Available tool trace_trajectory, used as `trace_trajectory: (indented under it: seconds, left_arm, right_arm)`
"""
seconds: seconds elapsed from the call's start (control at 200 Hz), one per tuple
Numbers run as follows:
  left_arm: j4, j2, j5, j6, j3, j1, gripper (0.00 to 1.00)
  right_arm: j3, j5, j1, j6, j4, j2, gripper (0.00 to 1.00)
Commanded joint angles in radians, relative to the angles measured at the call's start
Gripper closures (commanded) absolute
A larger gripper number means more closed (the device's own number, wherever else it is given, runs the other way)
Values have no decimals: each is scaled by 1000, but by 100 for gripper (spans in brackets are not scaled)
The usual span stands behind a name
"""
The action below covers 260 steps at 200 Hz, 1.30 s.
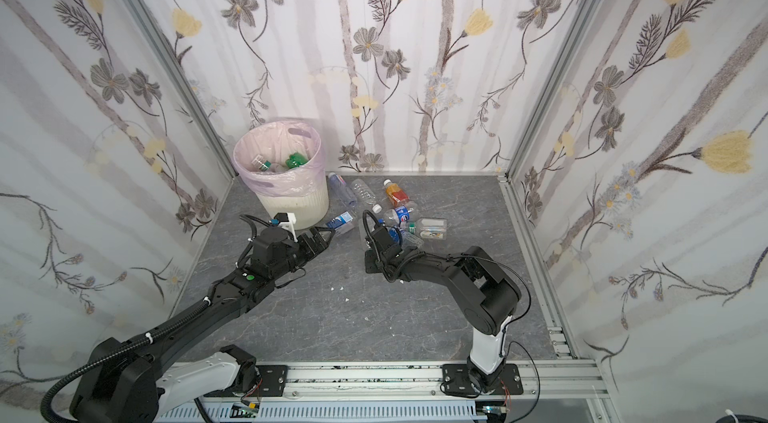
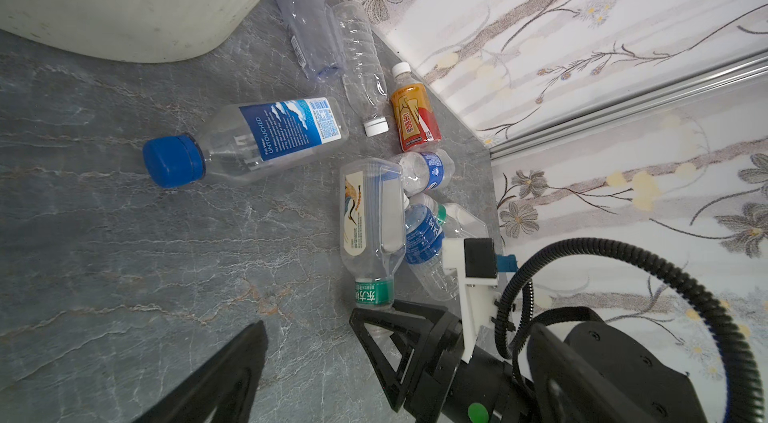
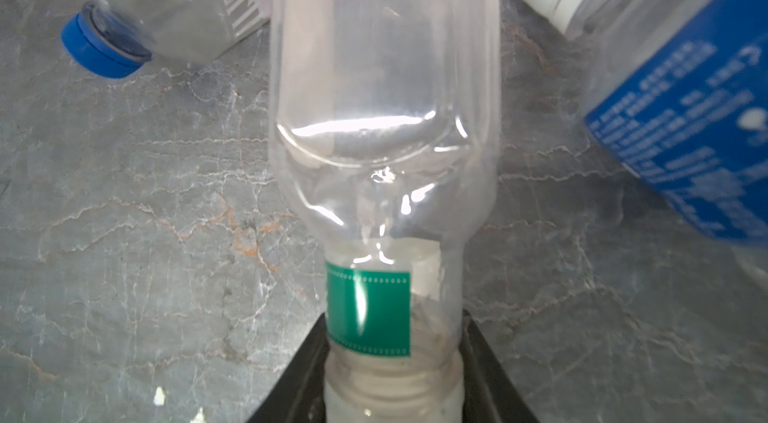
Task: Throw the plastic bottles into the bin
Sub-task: 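Lift the green-banded bottle with the right gripper while the left closes on its bottom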
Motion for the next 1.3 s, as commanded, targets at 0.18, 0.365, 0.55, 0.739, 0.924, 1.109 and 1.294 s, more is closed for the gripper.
trace_trajectory:
  seconds: [0.18, 0.365, 0.55, 0.739, 0.924, 1.109, 1.294]
  left_arm:
    - [16, 71, 70, -14, 44, 0, 0]
    - [16, 147, 132, 4, 120, -1, 0]
    - [16, 216, 176, 35, 192, 1, 0]
    - [16, 269, 238, 73, 272, 10, 1]
    - [16, 306, 268, 97, 319, 12, 3]
    - [23, 328, 309, 135, 367, 11, 6]
    - [26, 319, 315, 176, 397, 13, 10]
  right_arm:
    - [-70, 6, 19, -26, 25, -132, 64]
    - [-86, 2, 40, -47, 40, -229, 64]
    - [-85, -31, 48, -65, 62, -300, 64]
    - [-88, -53, 47, -107, 94, -351, 64]
    - [-91, -86, 47, -132, 121, -386, 64]
    - [-88, -126, 48, -154, 149, -395, 64]
    - [-76, -159, 48, -167, 163, -391, 64]
